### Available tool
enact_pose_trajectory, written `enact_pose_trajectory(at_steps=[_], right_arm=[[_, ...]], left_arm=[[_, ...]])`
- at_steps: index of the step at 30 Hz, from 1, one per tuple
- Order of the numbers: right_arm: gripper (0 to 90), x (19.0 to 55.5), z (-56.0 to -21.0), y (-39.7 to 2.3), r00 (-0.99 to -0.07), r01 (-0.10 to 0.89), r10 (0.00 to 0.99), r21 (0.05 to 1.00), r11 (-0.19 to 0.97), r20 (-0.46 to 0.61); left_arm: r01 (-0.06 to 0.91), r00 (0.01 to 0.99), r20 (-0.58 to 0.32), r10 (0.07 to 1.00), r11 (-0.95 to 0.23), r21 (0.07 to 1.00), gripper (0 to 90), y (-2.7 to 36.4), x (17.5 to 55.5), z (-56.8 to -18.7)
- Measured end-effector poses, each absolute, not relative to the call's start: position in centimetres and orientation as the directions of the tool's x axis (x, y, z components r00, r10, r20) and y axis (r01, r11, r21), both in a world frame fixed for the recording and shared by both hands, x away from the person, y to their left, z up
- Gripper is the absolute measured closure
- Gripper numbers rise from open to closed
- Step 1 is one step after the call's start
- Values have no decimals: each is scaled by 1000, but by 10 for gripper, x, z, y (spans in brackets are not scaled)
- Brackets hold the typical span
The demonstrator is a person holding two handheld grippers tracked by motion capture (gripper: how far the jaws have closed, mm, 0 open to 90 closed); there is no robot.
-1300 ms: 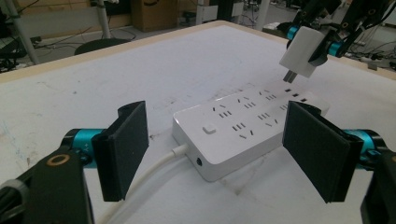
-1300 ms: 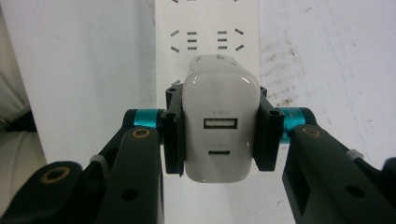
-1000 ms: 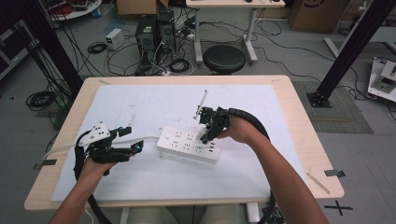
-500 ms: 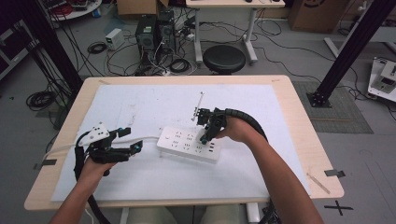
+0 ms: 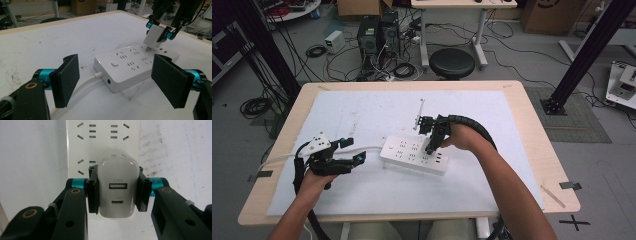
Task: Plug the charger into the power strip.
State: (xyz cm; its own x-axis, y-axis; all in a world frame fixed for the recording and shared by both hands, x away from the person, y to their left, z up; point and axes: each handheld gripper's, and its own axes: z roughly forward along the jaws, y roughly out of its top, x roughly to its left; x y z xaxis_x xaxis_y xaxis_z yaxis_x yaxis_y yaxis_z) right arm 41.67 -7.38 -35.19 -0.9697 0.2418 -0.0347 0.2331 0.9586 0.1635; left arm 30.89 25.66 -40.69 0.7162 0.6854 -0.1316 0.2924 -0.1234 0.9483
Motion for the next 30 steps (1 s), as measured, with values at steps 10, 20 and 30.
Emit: enact_pose_trajectory(at_steps=[10, 20, 30], right_arm=[[636, 417, -351, -68, -971, 226, 233, 131, 965, -42], [636, 418, -350, -53, -978, 194, 197, 58, 979, -64], [635, 418, -358, -44, -978, 192, 192, 16, 981, -78]], left_arm=[[296, 716, -138, 685, -118, 948, 227, 257, 310, -410], [292, 720, -133, 681, -123, 948, 227, 257, 310, -410], [290, 718, -132, 683, -121, 949, 227, 258, 309, -410]])
